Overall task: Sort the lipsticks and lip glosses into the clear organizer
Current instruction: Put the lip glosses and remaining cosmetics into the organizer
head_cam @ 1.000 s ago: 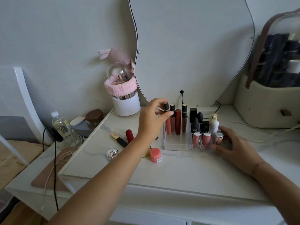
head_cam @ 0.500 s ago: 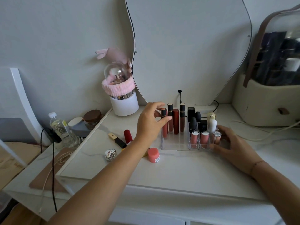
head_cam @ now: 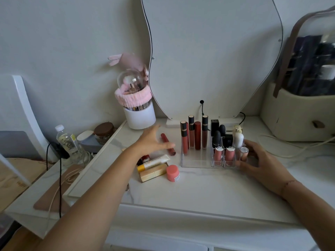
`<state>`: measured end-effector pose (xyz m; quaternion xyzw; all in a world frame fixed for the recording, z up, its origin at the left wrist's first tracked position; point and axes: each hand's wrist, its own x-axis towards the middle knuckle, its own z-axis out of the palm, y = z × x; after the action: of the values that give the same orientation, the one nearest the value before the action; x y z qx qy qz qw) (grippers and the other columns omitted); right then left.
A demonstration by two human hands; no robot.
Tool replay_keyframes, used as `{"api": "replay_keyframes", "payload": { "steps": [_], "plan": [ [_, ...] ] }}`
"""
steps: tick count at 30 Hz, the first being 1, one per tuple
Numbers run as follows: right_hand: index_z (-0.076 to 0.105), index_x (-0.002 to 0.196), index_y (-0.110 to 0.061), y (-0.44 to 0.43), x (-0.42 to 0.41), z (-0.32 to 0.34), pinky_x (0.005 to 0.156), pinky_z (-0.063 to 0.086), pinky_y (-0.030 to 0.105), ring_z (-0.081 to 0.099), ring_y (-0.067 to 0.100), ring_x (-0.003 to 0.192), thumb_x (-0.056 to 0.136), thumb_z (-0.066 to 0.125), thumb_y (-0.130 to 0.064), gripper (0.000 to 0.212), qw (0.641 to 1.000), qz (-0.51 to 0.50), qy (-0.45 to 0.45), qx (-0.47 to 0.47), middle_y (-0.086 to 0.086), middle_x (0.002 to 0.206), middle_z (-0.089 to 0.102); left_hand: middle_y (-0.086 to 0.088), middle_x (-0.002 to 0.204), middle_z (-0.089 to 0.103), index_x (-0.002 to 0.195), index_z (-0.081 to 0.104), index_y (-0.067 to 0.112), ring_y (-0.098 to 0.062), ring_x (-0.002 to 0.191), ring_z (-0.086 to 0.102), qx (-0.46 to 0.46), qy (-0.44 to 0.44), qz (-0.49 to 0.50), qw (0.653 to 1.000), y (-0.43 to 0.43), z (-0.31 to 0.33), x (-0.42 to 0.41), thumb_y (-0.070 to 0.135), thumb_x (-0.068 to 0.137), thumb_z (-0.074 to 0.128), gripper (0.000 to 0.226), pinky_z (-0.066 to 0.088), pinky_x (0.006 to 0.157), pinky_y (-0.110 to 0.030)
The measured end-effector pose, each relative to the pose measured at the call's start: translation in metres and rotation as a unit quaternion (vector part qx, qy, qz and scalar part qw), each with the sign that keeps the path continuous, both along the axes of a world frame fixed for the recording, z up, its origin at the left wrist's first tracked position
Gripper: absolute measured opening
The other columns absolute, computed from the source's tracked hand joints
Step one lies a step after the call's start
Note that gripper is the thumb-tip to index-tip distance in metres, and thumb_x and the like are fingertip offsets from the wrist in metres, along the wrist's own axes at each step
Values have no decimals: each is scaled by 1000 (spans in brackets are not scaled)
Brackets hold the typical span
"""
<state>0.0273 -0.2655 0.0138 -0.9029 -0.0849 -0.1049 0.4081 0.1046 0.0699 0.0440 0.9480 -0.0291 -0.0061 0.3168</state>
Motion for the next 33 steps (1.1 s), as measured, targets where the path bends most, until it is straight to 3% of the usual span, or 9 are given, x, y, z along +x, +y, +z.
{"api": "replay_keyframes", "payload": {
  "steps": [4,11,13,17,19,23,26,29,33],
  "plan": [
    [41,134,-22,0,0,-1,84,35,21,53,8,100,74,74,-29,69,1000,0,3,-3,-8,109,57,-1,158,8,148,7,28,-19,144,8,73,69,-38,994,0,-5,10,62,55,78,121,18,116,-45],
    [41,134,-22,-1,1,-1,84,35,21,53,9,100,73,75,-29,70,1000,-1,2,-2,-8,108,57,0,154,20,146,12,33,-20,140,23,47,61,-58,995,1,-4,18,55,50,83,121,27,113,-44],
    [41,134,-22,0,1,-2,84,36,21,54,9,100,74,74,-29,69,1000,1,0,-2,-7,108,58,0,143,30,143,22,29,-18,132,35,6,17,-52,998,3,-6,18,41,53,86,111,34,108,-40],
    [42,134,-23,-1,0,0,84,35,22,53,10,101,74,74,-28,69,1000,1,2,0,-7,110,58,-5,120,43,124,52,19,-11,98,57,-49,-48,-36,997,8,-12,16,18,64,84,68,49,91,-30],
    [41,135,-22,0,-1,1,84,35,22,53,10,101,74,74,-29,69,1000,0,2,-4,-7,110,57,-5,120,45,118,58,19,-11,97,57,-47,-51,-49,996,9,-13,15,16,68,82,55,50,89,-29],
    [42,133,-22,1,-2,2,83,35,21,53,9,99,74,74,-26,67,1000,1,-3,0,-6,109,58,1,132,52,125,54,21,-12,112,52,-44,-41,-66,996,4,-9,16,22,83,68,44,42,98,-29],
    [43,133,-20,1,-1,2,83,35,22,53,10,100,74,75,-26,68,1000,0,-3,-1,-6,109,58,3,139,47,135,43,21,-12,121,46,-34,35,-76,996,-3,-5,17,46,76,70,70,37,100,-28],
    [42,134,-21,1,0,1,83,36,23,53,9,100,74,74,-28,68,1000,0,1,-4,-7,109,57,0,149,33,142,32,21,-19,135,32,66,83,-84,991,-10,-5,21,63,66,70,95,29,111,-37],
    [41,134,-22,0,0,-1,83,35,22,53,10,100,74,74,-29,68,1000,-2,2,-7,-7,109,57,-1,147,32,137,40,24,-20,134,31,88,87,-91,988,-15,-7,27,63,65,71,87,28,112,-39]
  ]
}}
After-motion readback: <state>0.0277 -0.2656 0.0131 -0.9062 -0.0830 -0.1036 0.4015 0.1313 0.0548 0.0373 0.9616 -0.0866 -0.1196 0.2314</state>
